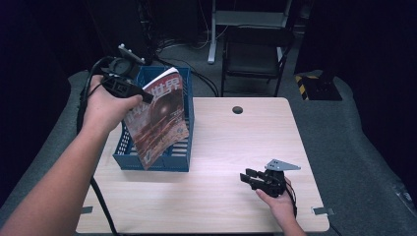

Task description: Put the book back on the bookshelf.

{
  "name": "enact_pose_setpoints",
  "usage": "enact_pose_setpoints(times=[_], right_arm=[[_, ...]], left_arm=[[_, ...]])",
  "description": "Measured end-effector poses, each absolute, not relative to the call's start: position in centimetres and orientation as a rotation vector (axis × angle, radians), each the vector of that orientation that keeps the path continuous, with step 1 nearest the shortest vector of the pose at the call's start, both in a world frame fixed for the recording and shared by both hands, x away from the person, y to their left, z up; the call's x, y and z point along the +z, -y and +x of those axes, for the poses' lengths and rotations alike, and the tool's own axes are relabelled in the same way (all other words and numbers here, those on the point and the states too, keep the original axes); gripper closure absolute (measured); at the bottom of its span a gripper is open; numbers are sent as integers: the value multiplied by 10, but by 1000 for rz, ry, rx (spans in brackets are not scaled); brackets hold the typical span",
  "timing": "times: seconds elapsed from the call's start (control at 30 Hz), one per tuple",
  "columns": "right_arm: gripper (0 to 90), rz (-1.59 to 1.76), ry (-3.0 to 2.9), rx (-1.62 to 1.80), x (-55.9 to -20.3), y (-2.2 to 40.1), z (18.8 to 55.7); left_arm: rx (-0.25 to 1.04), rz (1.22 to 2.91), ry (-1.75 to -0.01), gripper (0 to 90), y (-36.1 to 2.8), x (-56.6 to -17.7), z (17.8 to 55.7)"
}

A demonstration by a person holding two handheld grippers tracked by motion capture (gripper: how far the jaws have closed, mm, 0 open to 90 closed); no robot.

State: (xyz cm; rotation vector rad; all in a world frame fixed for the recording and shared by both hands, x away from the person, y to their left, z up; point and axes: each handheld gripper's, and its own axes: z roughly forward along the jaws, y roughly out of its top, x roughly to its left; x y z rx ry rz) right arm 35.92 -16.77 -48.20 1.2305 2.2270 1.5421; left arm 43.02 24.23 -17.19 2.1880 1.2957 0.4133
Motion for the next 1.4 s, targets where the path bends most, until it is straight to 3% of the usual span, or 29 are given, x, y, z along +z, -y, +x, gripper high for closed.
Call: enact_pose_setpoints(times=[0.83, 1.4], right_arm=[[617, 1224, -2232, 1544, -482, 169, 359], [617, 1223, -2232, 1544, -482, 169, 359]], left_arm=[[449, 2039, -1555, 838, -297, -172, 450], [487, 1936, -1651, 839, -302, -182, 470]])
